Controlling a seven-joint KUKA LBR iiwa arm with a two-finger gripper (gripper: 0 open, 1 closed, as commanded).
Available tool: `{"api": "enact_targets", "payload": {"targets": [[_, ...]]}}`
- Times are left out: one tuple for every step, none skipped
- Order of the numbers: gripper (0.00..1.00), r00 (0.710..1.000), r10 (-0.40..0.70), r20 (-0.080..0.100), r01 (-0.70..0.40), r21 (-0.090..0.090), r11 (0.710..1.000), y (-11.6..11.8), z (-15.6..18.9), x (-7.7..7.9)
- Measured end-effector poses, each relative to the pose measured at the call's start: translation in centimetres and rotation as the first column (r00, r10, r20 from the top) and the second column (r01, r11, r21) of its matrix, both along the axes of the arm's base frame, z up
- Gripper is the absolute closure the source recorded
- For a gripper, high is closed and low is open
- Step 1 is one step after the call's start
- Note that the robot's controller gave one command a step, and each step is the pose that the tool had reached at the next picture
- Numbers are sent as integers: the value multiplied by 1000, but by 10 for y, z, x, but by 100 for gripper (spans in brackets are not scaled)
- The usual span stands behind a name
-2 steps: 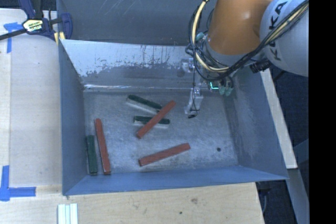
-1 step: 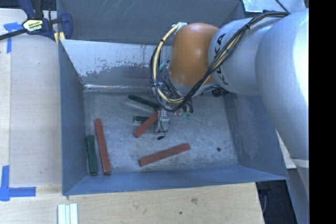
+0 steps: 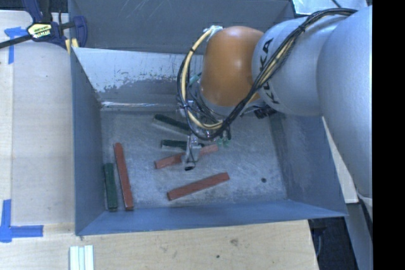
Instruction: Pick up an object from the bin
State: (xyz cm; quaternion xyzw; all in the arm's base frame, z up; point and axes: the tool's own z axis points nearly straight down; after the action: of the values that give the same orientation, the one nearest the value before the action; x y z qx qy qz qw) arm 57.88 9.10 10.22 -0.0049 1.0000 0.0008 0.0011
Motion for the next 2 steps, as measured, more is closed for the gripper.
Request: {"api": "enact_targets", "payload": {"targets": [[0, 993, -122, -5, 122, -2, 993, -3, -2, -7], [0, 998, 60, 2, -60, 0, 998, 0, -29, -14]]}}
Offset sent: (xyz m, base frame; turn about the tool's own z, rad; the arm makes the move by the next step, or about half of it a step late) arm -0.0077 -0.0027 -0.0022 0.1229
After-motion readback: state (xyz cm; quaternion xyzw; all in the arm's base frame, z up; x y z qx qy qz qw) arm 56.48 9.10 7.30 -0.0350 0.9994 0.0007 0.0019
